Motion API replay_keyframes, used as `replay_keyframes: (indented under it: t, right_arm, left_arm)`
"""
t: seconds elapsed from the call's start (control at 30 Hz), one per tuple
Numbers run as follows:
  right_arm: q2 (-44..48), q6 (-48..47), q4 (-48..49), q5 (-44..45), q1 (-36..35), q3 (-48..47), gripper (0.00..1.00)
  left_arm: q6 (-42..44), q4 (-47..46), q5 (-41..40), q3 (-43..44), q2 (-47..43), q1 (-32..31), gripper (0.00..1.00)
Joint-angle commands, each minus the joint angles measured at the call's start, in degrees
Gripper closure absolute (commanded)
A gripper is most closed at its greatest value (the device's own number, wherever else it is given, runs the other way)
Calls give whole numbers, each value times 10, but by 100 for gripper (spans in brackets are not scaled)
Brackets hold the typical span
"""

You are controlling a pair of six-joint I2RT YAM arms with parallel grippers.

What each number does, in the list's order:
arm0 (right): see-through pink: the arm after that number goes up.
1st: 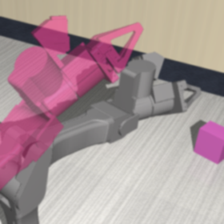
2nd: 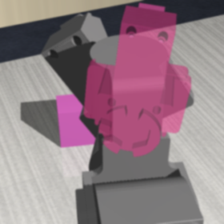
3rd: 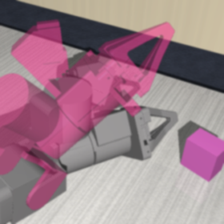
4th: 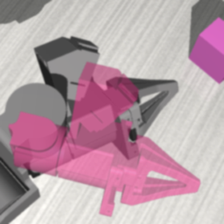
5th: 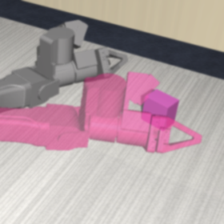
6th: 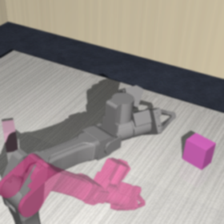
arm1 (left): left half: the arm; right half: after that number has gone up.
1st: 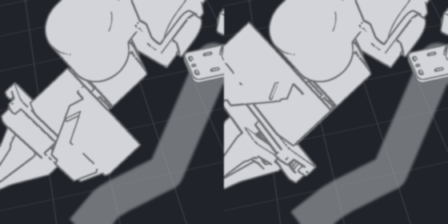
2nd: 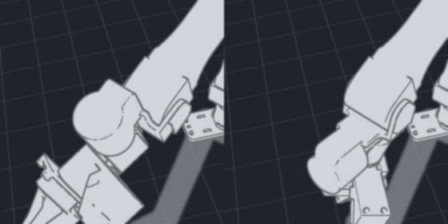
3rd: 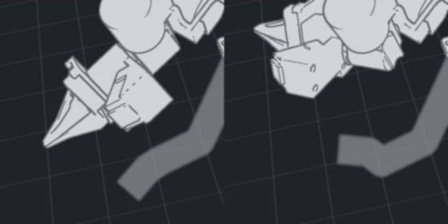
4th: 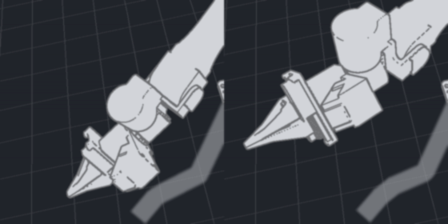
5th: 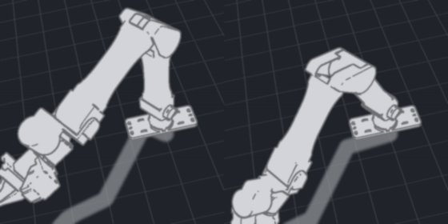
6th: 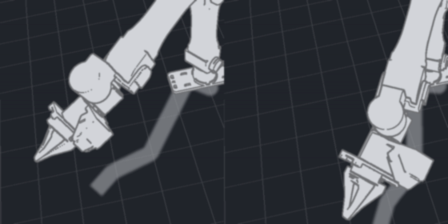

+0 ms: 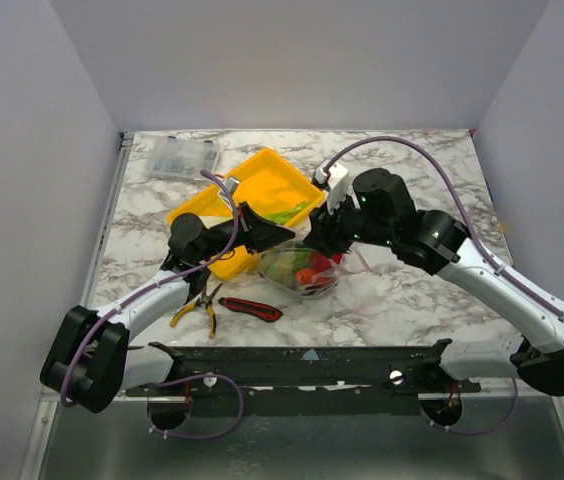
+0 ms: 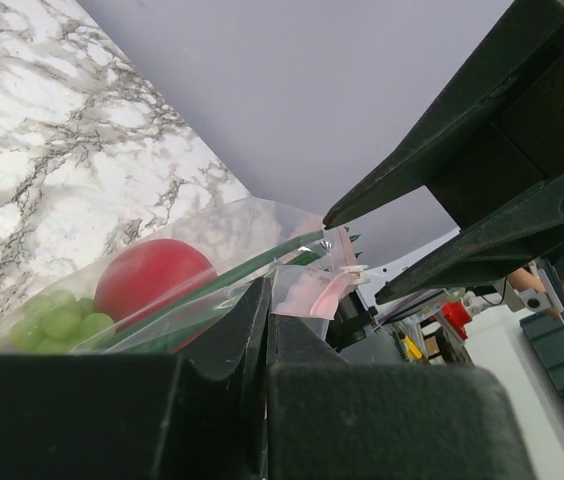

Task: Place the food in the zip-top bag and seal the zipper
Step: Zip the zipper food storage bag at the center of the board.

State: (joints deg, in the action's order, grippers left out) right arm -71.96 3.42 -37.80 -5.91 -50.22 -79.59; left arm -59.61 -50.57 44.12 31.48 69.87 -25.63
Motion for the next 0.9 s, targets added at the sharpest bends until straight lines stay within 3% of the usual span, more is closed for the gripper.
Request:
replay_keyframes:
  t: [0.0,0.33,0.53,0.63,0.67,0.77,0.87]
  right_arm:
    - [30,-48,-24,-8,-7,17,54]
    - [33,-75,-15,9,-14,43,59]
    - [26,-77,-12,29,-16,40,85]
    - [34,-76,-5,24,-16,37,99]
    - [33,-76,-5,24,-16,36,100]
    - [27,-79,-6,25,-16,27,100]
    - [21,-90,-1,16,-16,23,100]
  left_arm:
    - [-2,-9,1,17,-5,-2,100]
    - [-2,2,-1,16,-14,-1,100]
    - [11,23,2,18,-24,0,100]
    - [70,115,-11,31,-48,1,100]
    - [99,152,-22,37,-60,1,98]
    - [208,269,-53,60,-111,-5,64]
    - [317,332,-119,61,-175,-9,41]
